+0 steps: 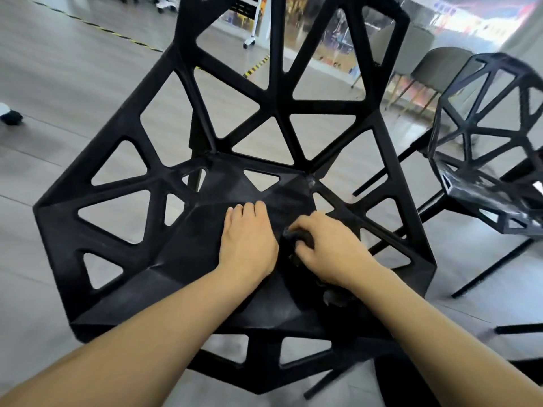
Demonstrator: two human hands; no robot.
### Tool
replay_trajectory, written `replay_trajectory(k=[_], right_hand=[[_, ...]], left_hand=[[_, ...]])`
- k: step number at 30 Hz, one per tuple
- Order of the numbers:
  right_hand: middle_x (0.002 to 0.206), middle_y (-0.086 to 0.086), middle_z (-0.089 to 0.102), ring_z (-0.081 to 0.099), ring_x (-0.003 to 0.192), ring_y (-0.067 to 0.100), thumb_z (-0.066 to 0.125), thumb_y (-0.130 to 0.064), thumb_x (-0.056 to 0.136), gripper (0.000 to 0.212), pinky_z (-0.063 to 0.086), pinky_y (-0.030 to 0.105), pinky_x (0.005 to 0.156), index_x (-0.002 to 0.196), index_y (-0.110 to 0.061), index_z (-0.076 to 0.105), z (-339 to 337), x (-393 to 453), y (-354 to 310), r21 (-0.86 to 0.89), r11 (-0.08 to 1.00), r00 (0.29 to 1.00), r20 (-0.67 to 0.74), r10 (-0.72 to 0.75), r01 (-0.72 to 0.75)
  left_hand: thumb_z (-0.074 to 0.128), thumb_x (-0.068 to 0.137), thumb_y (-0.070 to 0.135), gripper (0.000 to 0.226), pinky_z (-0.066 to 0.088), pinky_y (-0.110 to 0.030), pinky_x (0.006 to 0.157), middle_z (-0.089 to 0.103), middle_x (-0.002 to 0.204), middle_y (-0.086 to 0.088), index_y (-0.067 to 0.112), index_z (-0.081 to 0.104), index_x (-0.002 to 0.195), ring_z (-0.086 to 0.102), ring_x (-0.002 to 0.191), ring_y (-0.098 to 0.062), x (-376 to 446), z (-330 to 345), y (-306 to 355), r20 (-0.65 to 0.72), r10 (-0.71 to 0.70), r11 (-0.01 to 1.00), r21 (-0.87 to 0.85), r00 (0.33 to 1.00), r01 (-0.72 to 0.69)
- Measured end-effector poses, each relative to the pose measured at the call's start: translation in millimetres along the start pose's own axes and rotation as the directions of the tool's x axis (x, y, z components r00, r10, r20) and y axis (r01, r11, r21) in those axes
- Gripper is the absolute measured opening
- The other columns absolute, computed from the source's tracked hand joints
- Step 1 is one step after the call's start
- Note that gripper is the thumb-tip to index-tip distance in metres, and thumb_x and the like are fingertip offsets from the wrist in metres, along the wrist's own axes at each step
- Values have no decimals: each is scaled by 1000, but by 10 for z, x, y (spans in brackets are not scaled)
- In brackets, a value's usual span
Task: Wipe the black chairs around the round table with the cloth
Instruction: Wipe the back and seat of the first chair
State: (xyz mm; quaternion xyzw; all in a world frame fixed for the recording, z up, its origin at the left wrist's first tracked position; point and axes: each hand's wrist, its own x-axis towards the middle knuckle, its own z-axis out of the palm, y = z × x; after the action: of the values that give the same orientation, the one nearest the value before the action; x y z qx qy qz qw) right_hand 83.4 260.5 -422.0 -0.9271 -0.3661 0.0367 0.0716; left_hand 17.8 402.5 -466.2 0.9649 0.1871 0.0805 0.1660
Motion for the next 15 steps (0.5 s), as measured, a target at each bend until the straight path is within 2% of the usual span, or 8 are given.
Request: replay_trajectory(k=[2,4,8,10,13,15], right_hand=[[113,-5,56,54,108,24,57,-22,93,29,45,45,92,118,-34,64,61,-29,68,-36,998,999,-25,-45,44],[114,-1,59,54,108,28,57,-19,92,28,45,43,89,116,-32,66,143,181,180,-131,991,994,-100,-43,30],[114,8,58,54,108,34,64,-21,89,27,40,42,83,116,-19,65,169,936,349,-401,915,987,-158,-21,-45],[115,11,59,54,108,36,59,-17,93,24,42,45,86,116,-13,64,163,1268,373,-488,868,977,-211,-16,-91],[117,13,61,56,112,36,50,-8,97,25,43,46,90,118,-7,63,152,1624,310,-512,839,964,-261,51,-183],[118,15,61,56,113,38,54,-6,94,25,44,45,91,118,-6,63,127,1774,250,-443,861,955,-258,145,-250]], left_hand=[[42,94,24,49,18,-46,122,40,150,-15,5,35,139,32,142,-33,0,17,13,26,-1,999,42,1000,0],[41,96,26,55,10,-48,124,26,161,-16,4,30,146,19,151,-34,-8,30,20,57,-4,998,70,998,0],[40,97,24,58,9,-49,124,19,164,-16,4,25,148,13,152,-35,-10,53,10,56,6,993,116,998,-13],[41,97,24,59,8,-49,125,16,165,-17,3,23,149,10,153,-35,-17,66,0,63,3,992,128,998,-11],[41,98,26,63,5,-50,125,12,165,-17,2,18,151,7,153,-34,-15,79,9,64,17,989,147,998,-27],[42,98,27,64,5,-50,125,11,165,-18,2,18,152,7,153,-35,4,65,2,58,22,990,140,998,-30]])
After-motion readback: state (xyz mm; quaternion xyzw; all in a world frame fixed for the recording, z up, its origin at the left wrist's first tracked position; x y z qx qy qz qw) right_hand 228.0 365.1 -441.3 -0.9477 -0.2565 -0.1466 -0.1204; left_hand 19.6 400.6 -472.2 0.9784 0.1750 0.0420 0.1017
